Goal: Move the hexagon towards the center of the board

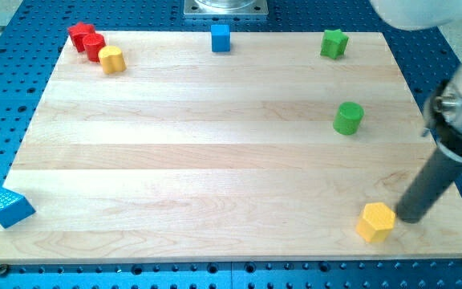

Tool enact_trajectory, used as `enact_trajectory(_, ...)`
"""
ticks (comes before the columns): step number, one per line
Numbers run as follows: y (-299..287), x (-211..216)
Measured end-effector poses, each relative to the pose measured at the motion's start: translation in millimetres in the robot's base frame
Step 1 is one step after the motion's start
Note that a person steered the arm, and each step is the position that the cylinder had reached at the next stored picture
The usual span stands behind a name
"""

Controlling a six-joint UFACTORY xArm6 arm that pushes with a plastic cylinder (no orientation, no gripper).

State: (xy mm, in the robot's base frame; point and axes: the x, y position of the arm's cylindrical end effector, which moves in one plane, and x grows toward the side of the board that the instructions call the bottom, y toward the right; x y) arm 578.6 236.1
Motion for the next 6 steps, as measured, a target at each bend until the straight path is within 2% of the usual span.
enact_trajectory(1,-15,39)
enact_trajectory(2,-30,38)
enact_trajectory(3,-48,9)
enact_trajectory(4,-98,2)
enact_trajectory(6,-126,11)
